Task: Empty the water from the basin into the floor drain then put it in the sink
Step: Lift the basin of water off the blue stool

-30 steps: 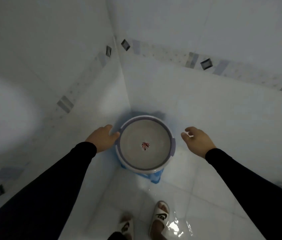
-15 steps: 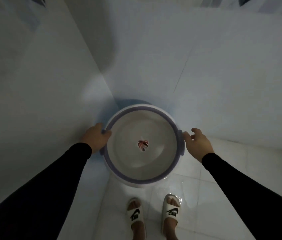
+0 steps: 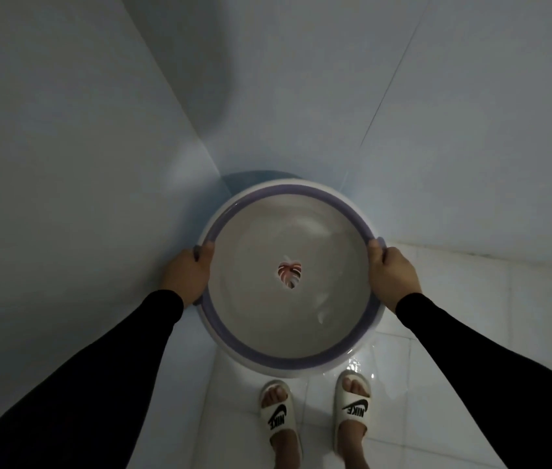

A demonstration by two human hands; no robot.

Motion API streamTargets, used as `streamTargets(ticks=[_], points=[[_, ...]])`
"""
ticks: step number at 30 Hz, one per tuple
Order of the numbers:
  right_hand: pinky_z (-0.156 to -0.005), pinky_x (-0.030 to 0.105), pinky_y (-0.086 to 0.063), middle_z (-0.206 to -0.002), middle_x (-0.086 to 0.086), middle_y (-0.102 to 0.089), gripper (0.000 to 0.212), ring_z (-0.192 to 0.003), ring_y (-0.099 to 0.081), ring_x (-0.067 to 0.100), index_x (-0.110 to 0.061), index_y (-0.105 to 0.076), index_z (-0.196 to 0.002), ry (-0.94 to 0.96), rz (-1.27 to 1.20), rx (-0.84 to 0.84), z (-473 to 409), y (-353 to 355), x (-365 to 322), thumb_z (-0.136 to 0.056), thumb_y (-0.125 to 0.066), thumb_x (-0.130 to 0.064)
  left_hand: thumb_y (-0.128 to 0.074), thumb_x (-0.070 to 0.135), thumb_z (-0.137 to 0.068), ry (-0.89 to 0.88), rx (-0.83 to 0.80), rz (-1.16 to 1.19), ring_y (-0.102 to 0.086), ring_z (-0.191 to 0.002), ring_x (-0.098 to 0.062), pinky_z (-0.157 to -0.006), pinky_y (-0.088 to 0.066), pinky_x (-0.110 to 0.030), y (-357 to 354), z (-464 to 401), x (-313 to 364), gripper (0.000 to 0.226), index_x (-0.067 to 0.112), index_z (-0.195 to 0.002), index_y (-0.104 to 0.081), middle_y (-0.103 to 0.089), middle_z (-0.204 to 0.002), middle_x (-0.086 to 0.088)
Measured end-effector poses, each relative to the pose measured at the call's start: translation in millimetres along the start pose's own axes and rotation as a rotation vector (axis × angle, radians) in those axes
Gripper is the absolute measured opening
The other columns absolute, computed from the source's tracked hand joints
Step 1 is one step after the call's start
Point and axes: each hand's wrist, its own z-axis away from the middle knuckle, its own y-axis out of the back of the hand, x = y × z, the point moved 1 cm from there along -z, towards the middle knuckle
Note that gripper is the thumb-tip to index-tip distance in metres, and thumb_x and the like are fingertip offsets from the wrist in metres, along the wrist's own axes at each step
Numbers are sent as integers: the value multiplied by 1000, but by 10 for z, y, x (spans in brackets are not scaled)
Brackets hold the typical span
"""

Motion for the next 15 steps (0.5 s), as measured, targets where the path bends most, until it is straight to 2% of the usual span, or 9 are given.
streamTargets(ticks=[6, 10, 12, 15], points=[[-72, 31, -31, -108, 26, -63, 59, -102, -57, 39, 1, -57, -99, 32, 18, 50, 188, 196, -16, -96, -28, -50, -35, 54, -97, -33, 9, 10, -63, -96, -38, -75, -39, -33, 160, 154, 110, 55, 6, -80, -56, -66, -99, -26], [-70, 31, -32, -103, 27, -65, 59, -97, -59, 40, 1, -57, -94, 82, 61, 92, 456, 568, -88, -97, -28, -50, -37, 54, -96, -128, 31, 23, -66, -88, -38, -72, -44, -35, 413, 405, 331, 55, 7, -75, -56, -67, -85, -25], [-70, 31, -32, -101, 26, -65, 58, -96, -59, 39, -1, -56, -91, 98, 63, 113, 628, 789, -123, -96, -27, -51, -41, 51, -97, -182, 25, 59, -67, -84, -37, -69, -45, -33, 549, 561, 474, 49, 13, -69, -55, -66, -77, -19], [-70, 32, -34, -100, 24, -65, 59, -95, -59, 39, -1, -57, -91, 102, 28, 173, 958, 1229, -172, -96, -27, -51, -43, 49, -96, -266, 39, 108, -65, -87, -33, -73, -47, -35, 777, 881, 771, 42, 17, -71, -53, -67, -86, -16]])
